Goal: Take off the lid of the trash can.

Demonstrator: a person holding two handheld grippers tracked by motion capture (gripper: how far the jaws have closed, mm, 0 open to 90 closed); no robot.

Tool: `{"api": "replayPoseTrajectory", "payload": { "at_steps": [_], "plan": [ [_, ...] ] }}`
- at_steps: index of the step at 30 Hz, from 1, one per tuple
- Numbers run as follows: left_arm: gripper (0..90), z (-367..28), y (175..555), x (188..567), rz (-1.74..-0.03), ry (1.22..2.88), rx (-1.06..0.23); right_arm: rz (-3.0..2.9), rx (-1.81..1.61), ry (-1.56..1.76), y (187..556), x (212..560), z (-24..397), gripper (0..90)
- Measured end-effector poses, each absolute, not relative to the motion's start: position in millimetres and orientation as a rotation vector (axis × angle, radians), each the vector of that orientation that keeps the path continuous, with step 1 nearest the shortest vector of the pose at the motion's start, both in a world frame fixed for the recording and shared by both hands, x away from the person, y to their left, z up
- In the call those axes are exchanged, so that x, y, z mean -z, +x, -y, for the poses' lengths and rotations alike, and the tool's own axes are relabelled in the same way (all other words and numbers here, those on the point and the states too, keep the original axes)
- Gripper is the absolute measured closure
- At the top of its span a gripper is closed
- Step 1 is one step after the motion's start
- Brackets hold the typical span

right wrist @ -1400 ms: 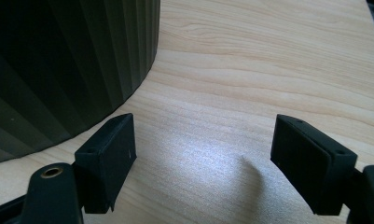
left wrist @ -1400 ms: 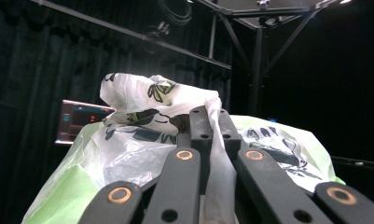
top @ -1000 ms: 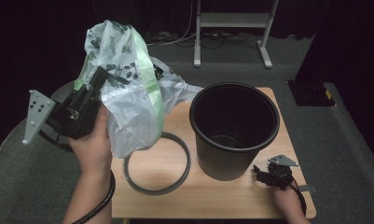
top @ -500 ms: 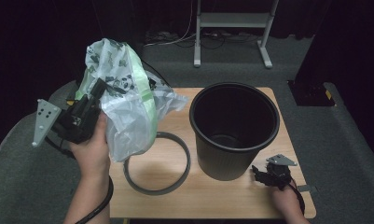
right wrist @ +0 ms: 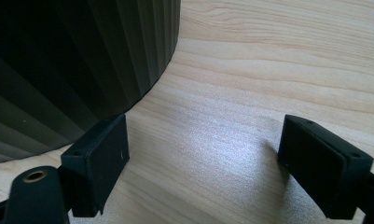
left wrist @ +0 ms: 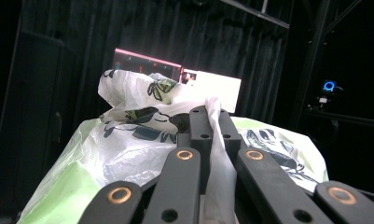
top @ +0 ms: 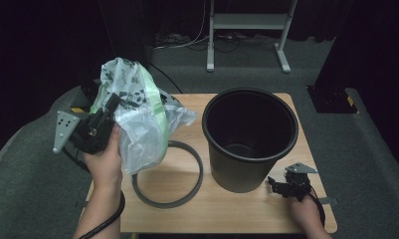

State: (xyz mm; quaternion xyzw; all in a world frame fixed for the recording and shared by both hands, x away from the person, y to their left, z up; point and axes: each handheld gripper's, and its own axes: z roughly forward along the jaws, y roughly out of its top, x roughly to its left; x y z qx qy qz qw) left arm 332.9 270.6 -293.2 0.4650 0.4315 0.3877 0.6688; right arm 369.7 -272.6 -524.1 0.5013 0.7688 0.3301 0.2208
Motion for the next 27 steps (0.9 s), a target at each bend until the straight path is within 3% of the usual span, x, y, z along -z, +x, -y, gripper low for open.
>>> {"api": "replayPoseTrajectory", "payload": {
  "at_steps": [12,27],
  "plan": [
    [89.5,-274.2,354.5,312.0,-1.036,1.083,-0.876,-2.145,-0.912,1.375,372.5,524.6,270.7,12.0],
    [89.4,-243.4,403.6,317.4,-1.047,1.141,-0.864,-2.140,-0.908,1.376,372.6,524.8,270.0,11.7]
  ]
}}
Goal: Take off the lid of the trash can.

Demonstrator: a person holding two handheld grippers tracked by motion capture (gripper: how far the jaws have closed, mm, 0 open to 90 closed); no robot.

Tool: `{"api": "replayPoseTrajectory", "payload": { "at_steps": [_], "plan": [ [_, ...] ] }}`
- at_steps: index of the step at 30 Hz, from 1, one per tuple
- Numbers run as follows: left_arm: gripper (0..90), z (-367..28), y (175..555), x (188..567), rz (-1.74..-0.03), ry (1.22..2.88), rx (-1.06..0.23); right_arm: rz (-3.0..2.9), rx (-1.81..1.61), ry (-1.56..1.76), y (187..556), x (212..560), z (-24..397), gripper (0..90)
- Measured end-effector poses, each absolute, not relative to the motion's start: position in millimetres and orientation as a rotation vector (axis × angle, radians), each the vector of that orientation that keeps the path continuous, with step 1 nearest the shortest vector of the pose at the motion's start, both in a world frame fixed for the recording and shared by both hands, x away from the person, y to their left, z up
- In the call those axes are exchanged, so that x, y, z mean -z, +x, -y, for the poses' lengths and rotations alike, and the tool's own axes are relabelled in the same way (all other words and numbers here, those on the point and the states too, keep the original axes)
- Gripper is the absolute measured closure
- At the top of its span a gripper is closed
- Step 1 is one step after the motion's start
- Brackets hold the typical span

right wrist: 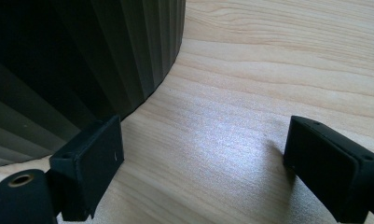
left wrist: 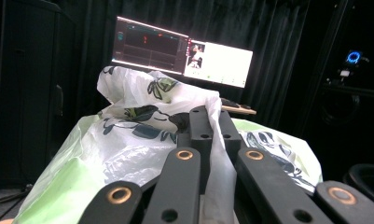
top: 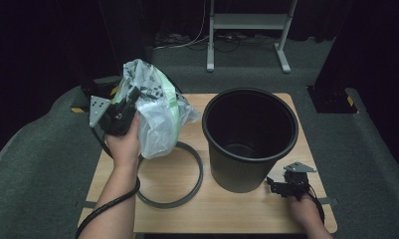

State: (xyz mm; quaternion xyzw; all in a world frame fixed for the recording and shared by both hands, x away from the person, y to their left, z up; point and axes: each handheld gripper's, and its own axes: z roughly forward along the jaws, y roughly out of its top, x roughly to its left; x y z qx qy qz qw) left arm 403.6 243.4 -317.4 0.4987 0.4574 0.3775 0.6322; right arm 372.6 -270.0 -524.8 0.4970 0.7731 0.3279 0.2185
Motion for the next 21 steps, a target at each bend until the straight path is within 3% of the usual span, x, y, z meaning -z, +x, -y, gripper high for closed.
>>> {"api": "replayPoseTrajectory", "payload": {
  "at_steps": [21],
  "plan": [
    [89.5,-187.6,473.4,359.8,-1.114,1.149,-0.847,-2.137,-0.906,1.377,371.2,524.8,269.1,11.8]
  ]
}}
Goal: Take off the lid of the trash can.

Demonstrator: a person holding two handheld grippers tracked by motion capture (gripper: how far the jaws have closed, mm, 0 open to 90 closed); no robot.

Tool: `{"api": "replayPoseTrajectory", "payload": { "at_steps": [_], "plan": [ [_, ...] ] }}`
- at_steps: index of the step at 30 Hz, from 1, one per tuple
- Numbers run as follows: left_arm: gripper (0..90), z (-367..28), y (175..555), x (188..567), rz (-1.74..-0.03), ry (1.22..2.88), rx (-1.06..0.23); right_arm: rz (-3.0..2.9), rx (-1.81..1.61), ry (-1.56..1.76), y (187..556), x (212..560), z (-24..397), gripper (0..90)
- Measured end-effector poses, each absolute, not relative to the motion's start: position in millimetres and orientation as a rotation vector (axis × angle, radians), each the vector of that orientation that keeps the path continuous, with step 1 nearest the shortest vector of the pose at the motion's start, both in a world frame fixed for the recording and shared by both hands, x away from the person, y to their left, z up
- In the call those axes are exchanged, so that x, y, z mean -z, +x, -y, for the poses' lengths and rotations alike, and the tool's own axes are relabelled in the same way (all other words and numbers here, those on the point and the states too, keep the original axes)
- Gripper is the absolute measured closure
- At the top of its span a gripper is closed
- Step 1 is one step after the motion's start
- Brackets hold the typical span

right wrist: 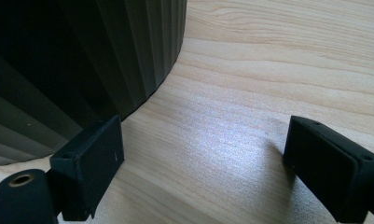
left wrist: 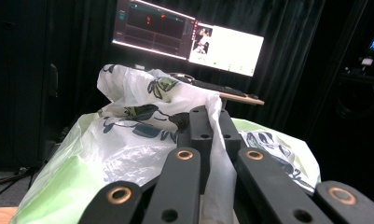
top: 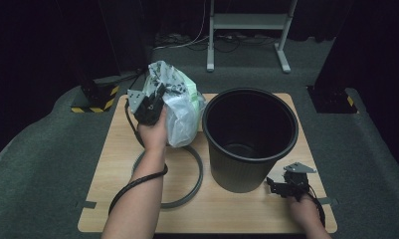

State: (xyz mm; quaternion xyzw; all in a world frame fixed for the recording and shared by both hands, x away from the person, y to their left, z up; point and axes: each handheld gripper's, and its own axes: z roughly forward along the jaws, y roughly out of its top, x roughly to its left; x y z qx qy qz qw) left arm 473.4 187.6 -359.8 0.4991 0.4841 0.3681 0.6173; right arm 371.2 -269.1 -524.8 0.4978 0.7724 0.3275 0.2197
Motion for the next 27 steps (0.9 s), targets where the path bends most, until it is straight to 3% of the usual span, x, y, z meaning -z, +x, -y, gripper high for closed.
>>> {"api": "replayPoseTrajectory", "payload": {
  "at_steps": [27],
  "plan": [
    [89.3,-127.0,529.1,385.9,-1.232,1.255,-0.821,-2.148,-0.915,1.366,367.6,524.9,266.3,12.5]
  ]
}}
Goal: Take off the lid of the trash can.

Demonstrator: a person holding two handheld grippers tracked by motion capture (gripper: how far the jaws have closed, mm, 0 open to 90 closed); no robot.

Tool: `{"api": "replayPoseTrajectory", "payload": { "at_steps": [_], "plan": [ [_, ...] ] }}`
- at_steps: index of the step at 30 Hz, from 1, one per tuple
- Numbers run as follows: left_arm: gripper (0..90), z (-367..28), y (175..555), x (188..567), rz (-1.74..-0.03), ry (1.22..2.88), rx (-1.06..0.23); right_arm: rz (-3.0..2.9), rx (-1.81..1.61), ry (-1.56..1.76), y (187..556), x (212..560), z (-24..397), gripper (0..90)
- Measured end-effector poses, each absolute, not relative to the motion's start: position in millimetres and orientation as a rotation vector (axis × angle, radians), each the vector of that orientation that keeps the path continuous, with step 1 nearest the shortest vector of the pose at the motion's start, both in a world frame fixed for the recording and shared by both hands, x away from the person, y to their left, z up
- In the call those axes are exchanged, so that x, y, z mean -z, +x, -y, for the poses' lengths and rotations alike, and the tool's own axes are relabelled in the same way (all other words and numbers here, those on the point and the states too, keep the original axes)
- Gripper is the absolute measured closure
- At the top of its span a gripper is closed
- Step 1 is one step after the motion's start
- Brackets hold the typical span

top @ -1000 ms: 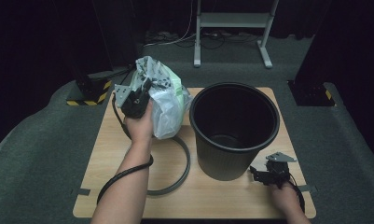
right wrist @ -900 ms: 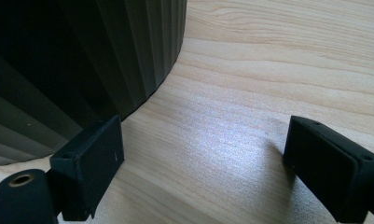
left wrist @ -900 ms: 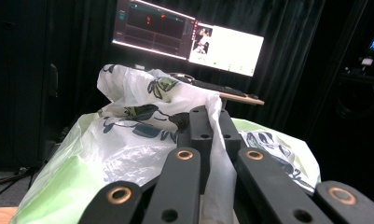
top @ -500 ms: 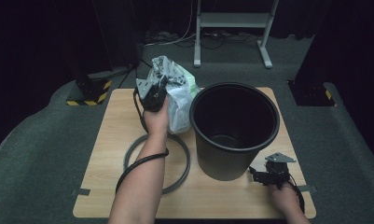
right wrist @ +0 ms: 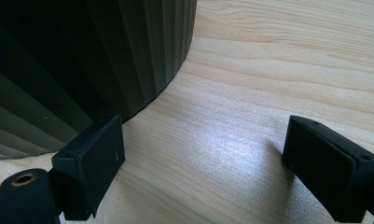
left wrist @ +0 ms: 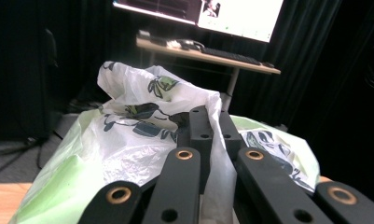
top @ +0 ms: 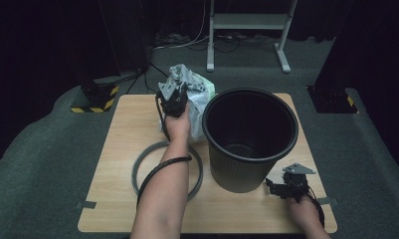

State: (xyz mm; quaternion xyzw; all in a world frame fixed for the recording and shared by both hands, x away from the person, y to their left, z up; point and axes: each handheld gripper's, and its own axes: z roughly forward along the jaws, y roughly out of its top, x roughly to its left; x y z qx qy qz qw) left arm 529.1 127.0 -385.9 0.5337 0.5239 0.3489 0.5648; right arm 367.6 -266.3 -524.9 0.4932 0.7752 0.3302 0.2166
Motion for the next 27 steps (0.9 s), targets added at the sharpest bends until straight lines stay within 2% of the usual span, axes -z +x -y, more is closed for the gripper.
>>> {"api": "replayPoseTrajectory", "payload": {
  "at_steps": [8,14,18,23,27],
  "plan": [
    [88.7,-118.7,530.3,399.1,-1.242,1.273,-0.785,-2.149,-0.922,1.362,366.7,524.8,266.9,13.5],
    [83.8,-113.2,529.9,407.7,-1.234,1.298,-0.761,-2.148,-0.921,1.366,366.2,524.8,266.3,13.3],
    [73.5,-110.8,529.2,410.9,-1.210,1.319,-0.755,-2.148,-0.922,1.365,366.2,524.8,266.3,13.4],
    [51.9,-112.1,525.7,407.1,-1.206,1.339,-0.761,-2.149,-0.922,1.370,366.2,524.8,266.2,13.3],
    [40.8,-114.8,519.8,401.7,-1.193,1.380,-0.771,-2.151,-0.925,1.361,366.8,524.8,266.8,13.2]
  ]
}}
